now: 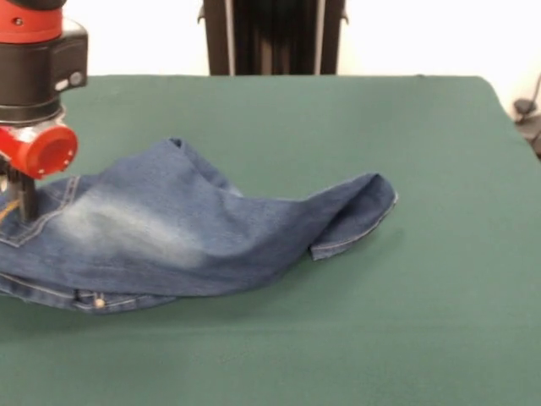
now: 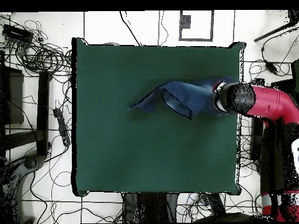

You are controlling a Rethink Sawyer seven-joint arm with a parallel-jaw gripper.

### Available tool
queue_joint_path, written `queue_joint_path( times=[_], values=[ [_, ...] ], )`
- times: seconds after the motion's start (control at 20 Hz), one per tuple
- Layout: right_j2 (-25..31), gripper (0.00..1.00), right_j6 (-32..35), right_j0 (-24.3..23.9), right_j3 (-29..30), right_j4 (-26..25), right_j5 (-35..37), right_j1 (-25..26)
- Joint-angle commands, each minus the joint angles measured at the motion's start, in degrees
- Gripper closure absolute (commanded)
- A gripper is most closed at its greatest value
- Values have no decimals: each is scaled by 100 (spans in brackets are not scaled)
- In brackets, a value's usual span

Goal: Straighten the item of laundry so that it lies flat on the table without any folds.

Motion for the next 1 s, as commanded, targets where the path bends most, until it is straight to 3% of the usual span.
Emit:
queue_joint_path(
  times=[0.05, 0.2, 0.25, 0.55, 0.65, 0.8, 1.0],
  values=[
    [394, 100, -1767, 94, 148, -528, -75, 249],
    [436, 100, -1870, 87, 223, -666, -91, 239],
    [502, 0, -1861, 58, 252, -730, -130, 234],
    [505, 0, -1715, 112, 189, -783, -76, 277],
    [471, 0, -1302, 153, 146, -655, -50, 303],
    [508, 0, -1423, 242, 93, -555, 355, 274],
    [366, 0, -829, 510, 117, -283, 769, 142]
  ],
)
